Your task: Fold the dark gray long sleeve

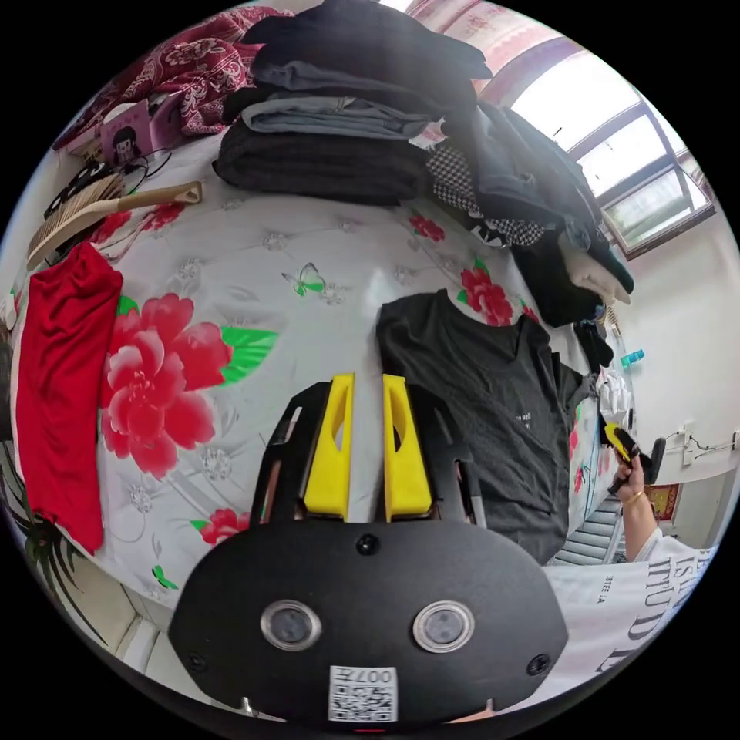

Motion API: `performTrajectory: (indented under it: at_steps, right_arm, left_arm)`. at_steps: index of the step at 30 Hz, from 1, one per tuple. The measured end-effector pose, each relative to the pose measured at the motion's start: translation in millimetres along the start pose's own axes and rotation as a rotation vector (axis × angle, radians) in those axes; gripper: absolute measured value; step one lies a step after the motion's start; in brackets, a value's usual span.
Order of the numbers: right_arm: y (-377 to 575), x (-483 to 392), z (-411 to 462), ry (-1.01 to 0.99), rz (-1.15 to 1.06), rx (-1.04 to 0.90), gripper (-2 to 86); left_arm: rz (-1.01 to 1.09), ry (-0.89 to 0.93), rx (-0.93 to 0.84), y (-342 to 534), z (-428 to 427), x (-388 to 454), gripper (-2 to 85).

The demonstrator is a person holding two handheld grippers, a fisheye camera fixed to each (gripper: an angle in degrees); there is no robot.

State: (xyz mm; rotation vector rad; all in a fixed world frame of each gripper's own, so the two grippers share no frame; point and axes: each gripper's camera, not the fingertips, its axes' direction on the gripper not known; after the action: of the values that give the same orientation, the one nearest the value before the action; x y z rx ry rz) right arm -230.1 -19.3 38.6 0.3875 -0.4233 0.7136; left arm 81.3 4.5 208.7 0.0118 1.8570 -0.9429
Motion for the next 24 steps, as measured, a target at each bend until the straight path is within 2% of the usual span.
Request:
performTrajectory:
  at_steps: [5, 11, 15, 17, 20, 24]
  right_arm:
    - [-69.1, 82.8, 6.9, -0.053, 0.284, 0.132, 7.2]
    - [-87.0, 139.4, 42.6, -0.09, 0.489, 0.147, 5.4]
    - [-90.0, 146.9, 37.7, -0.106, 0.484, 0.151, 1.3]
    - [-93.5, 137.9, 3.4, -0.213, 0.374, 0.25, 0.4]
    - [-87.5, 126.6, -53.7, -0.271, 0.24, 0.382, 0.0]
    - [-69.8, 145.2, -63.3, -0.21, 0.272, 0.319, -0.2]
  left_arm:
    - [-0.016, -0.071, -0.098, 53.2, 7.6, 20.5, 5.1]
    - [-0.116, -0.062, -0.145, 70.1, 2.6, 18.1, 5.1]
    - [-0.169, -0.069, -0.153, 70.9, 2.9, 14.5, 4.8]
    - [-0.191, -0.058, -0.144, 71.0, 1.2, 14.6, 4.6]
    - [-0.187, -0.049, -0.132, 72.0, -1.7, 17.7, 4.4]
    - [-0.162, -0.037, -0.142, 73.8, 1.8, 19.2, 4.4]
